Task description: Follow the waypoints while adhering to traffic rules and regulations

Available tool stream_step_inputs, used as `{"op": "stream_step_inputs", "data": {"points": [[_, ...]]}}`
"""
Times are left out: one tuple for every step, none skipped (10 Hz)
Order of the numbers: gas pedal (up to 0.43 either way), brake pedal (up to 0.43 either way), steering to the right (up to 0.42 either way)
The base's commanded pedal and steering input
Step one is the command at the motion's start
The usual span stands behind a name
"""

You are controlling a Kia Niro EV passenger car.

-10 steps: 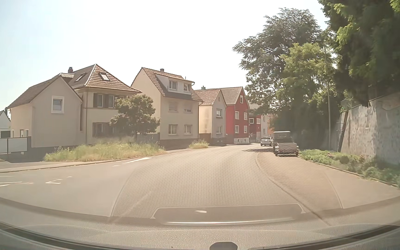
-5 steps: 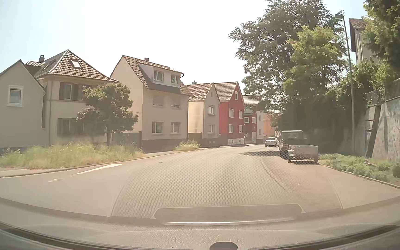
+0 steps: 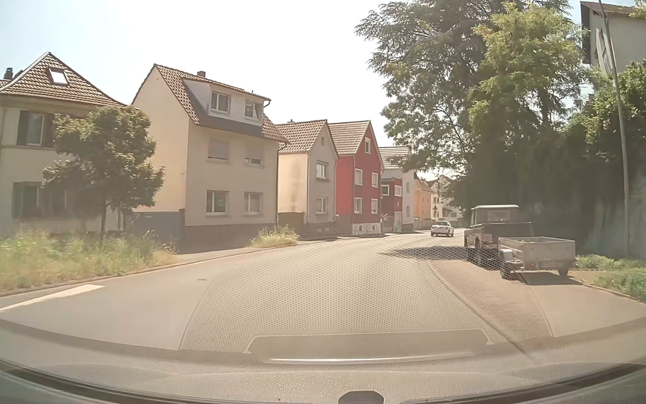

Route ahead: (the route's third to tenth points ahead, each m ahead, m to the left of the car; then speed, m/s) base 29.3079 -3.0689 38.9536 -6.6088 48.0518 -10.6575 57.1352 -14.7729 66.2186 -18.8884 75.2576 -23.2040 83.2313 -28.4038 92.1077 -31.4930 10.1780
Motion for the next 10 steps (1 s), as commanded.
{"op": "stream_step_inputs", "data": {"points": [[0.0, 0.22, 0.045], [0.0, 0.22, 0.045], [0.0, 0.22, 0.045], [0.0, 0.22, 0.045], [0.0, 0.213, 0.045], [0.0, 0.213, 0.045], [0.0, 0.213, 0.044], [0.0, 0.213, 0.045], [0.0, 0.207, 0.045], [0.0, 0.207, 0.046]]}}
